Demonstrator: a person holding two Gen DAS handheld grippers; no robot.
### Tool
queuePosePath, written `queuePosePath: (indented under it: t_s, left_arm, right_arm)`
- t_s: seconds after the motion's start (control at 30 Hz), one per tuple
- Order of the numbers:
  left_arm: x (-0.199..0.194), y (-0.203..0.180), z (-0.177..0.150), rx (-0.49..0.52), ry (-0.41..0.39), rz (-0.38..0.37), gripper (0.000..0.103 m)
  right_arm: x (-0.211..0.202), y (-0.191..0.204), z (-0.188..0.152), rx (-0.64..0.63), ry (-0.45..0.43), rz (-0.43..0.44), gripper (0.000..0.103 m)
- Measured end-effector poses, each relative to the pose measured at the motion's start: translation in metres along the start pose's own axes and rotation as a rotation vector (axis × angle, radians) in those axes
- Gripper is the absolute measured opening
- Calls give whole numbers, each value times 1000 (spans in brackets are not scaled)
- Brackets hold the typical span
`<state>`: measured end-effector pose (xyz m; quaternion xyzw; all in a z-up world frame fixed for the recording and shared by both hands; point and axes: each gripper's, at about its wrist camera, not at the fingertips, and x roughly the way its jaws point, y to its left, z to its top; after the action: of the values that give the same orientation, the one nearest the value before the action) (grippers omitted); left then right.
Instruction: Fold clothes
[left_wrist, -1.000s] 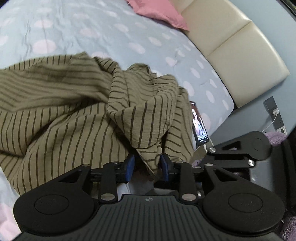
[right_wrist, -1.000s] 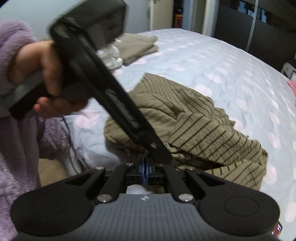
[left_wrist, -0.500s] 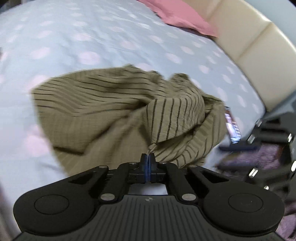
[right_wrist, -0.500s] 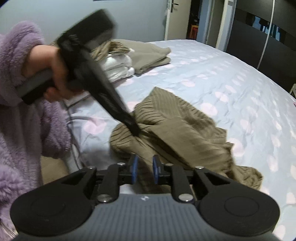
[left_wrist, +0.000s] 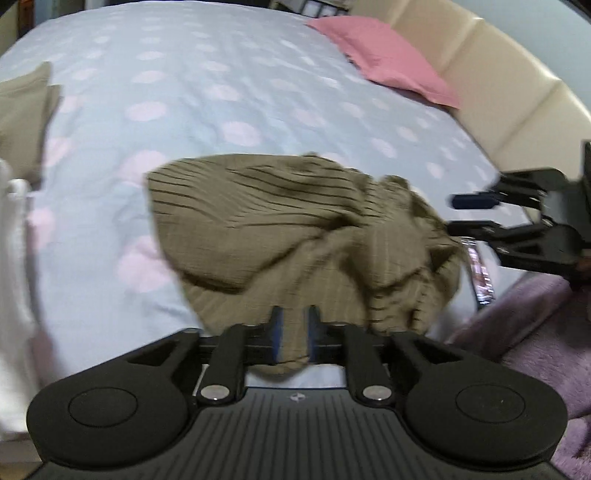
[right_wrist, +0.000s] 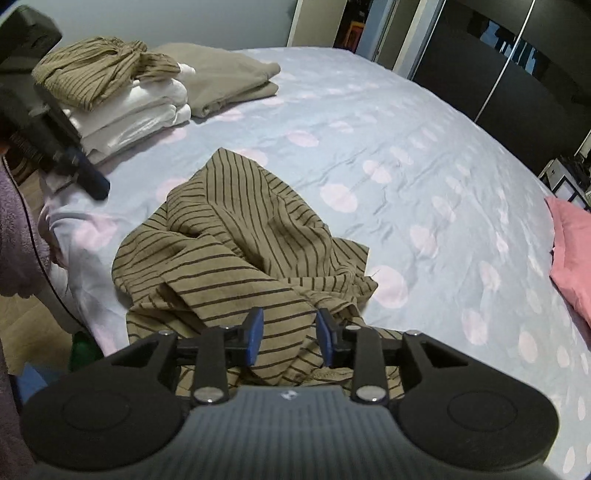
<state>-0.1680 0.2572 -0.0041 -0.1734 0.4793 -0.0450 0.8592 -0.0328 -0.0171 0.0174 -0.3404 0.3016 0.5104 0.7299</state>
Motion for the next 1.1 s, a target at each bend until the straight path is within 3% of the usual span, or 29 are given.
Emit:
queuePosePath:
  t_s: [0.07,0.37,0.47,0.5,0.53,0.6,0.77,0.97,1.1]
  left_arm:
    - [12,-6,-4,-21,1,-37,33]
    - [60,-11,-20,-169,39,-167,33]
    - [66,-10,-20,-197,41,-174,33]
    - [67,-10,-21,-201,41,-178,33]
    - [67,-10,-21,-205,40,-181,33]
    - [69,-11,-22,-213,40,-187,33]
    - [74,-13,-24,-235,49,-204,33]
    - [77,-17,-28,-258,55,-227,33]
    - [77,-25,-33,-256,58,-248,42]
  right_arm:
    - [0,6,0,-11,3,36,35]
    - [20,54,-18,-194,55,290,36]
    - [33,66,-26,-261,102,296,35]
    - [37,69,-29,-279,121,296,31]
    - [40,72,-32,-292,141,299,15]
    - [40,75,-36,-291,170,329,4]
    - [36,94,-49,-291,217,410,3]
    - [36,101,-59,-230,244,449,3]
    - [33,98,-59,-200,234,443,3]
